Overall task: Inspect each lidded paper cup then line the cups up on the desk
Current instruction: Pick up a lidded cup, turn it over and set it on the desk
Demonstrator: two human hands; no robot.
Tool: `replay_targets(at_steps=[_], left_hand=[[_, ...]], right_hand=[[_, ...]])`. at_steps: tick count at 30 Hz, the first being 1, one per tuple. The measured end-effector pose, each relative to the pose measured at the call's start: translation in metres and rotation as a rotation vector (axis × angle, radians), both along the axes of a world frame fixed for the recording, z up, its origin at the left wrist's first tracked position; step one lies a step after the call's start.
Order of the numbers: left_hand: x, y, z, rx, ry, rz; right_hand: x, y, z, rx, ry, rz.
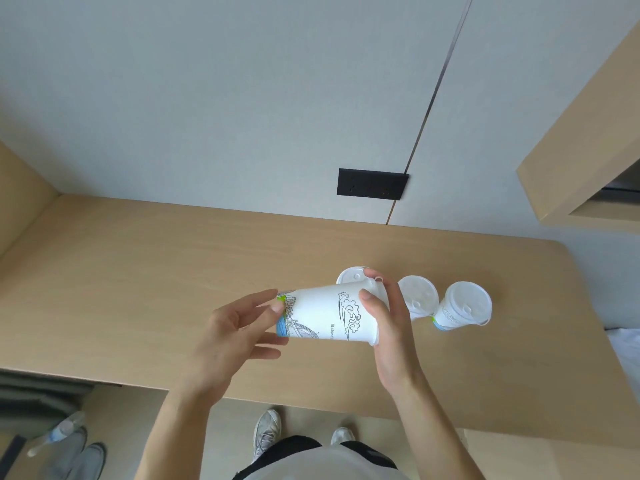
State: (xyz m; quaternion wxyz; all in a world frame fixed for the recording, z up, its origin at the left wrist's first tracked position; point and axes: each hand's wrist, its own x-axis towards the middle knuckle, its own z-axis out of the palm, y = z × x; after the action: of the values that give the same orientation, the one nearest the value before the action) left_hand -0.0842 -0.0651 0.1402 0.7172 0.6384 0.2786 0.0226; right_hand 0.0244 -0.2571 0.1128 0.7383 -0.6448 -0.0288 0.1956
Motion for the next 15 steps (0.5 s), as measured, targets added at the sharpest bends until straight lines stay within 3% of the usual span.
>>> replay_targets(at_steps=[15], left_hand=[[-0.003, 0.039, -0.002, -0.019, -0.001, -0.024]], right_hand=[[-0.014, 0.035, 0.004, 0.029, -0.025, -0.021]])
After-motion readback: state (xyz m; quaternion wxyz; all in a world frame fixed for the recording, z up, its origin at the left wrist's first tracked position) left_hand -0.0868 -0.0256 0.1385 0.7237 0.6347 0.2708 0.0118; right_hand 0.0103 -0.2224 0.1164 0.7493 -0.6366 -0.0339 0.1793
